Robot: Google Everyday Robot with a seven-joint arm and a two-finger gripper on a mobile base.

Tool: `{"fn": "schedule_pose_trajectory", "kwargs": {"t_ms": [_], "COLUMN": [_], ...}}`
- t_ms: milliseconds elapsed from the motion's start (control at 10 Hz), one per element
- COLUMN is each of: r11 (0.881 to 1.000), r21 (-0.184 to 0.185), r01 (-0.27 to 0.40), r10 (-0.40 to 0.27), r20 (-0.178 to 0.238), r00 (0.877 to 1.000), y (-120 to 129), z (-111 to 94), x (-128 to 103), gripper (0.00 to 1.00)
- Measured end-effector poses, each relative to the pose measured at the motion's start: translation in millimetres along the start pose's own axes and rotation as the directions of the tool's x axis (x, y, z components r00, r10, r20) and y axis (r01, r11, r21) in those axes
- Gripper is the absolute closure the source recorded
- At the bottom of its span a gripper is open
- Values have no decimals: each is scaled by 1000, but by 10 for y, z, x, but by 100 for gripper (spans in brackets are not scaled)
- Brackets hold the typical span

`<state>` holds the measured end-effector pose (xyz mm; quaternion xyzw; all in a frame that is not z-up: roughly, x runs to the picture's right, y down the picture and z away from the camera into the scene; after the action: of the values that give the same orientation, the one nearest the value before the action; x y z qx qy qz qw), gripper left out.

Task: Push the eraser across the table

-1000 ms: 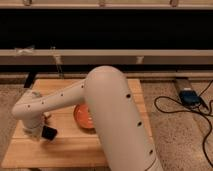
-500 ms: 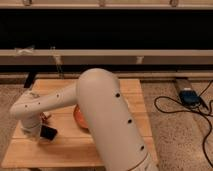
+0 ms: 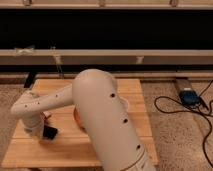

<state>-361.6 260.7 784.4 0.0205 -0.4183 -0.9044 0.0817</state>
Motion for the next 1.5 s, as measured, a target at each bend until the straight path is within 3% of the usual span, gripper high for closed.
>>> {"fn": "schedule_pose_trajectory", "kwargs": {"t_ms": [400, 1100, 1500], "r11": [999, 990, 986], "r21": [-28, -85, -116], "r01": [-39, -113, -120], "r10": [39, 117, 127], "r20": [32, 42, 54], "r00": [999, 992, 990], "y": [116, 453, 659], "z": [-3, -87, -105], "x": [-164, -503, -597], "gripper": [100, 100, 100]}}
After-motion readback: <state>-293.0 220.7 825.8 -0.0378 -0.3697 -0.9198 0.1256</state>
